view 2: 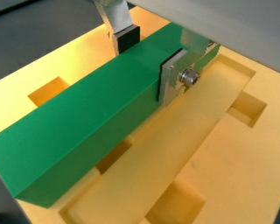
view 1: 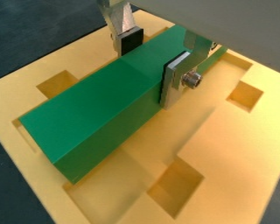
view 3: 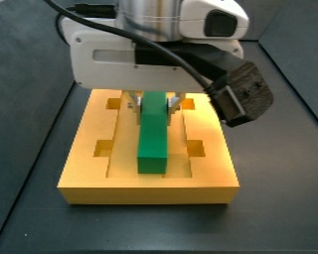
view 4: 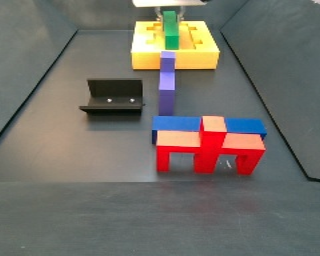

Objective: Pick up the green object. Move up. Move to above the board. Insert the green object.
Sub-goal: Insert the green object.

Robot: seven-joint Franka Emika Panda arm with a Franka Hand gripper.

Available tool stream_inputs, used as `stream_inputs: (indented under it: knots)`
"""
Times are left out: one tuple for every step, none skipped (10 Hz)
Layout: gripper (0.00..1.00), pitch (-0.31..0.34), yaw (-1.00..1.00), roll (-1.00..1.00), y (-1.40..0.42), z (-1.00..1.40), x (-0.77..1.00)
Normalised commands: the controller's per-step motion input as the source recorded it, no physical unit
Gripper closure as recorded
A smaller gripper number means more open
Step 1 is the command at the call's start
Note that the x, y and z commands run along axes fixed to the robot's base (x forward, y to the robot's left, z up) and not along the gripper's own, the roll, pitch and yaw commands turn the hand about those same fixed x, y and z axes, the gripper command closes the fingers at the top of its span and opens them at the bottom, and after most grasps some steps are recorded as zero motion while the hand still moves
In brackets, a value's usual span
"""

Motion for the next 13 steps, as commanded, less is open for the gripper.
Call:
stream_inputs:
  knots:
    - [1.00,-0.141,0.00,0.00,-0.02,0.30,-0.59]
    - [1.00,-0.187,-0.01,0.11,-0.14,0.00,-0.69]
    - [1.00,-0.159,-0.03,0.13,-0.14,0.07,-0.93]
    - [1.00,-0.159,0.00,0.14,-0.17,0.46,-0.77]
    - [1.00,-0.016,0.00,0.17,-0.16,0.89,-0.17]
    - [1.00,-0.053,0.00,0.15,-0.07,0.52,-0.42]
    - [1.00,-0.293,0.00,0.12,0.00,-0.62,-0.91]
    - [1.00,-0.186,0.04,0.12,0.00,-0.87,-0.54]
    - [1.00,-0.071,0.10,0.11,0.03,-0.73,-0.19]
    - [1.00,0.000,0.00,0.04,0.01,-0.62,0.00]
    - [1.00,0.000,-0.03,-0.04,0.09,-0.47,0.23]
    - [1.00,0.000,0.00,-0.08,0.15,-0.15,0.37]
    - [1.00,0.000,0.02,0.00,0.12,-0.29,0.11]
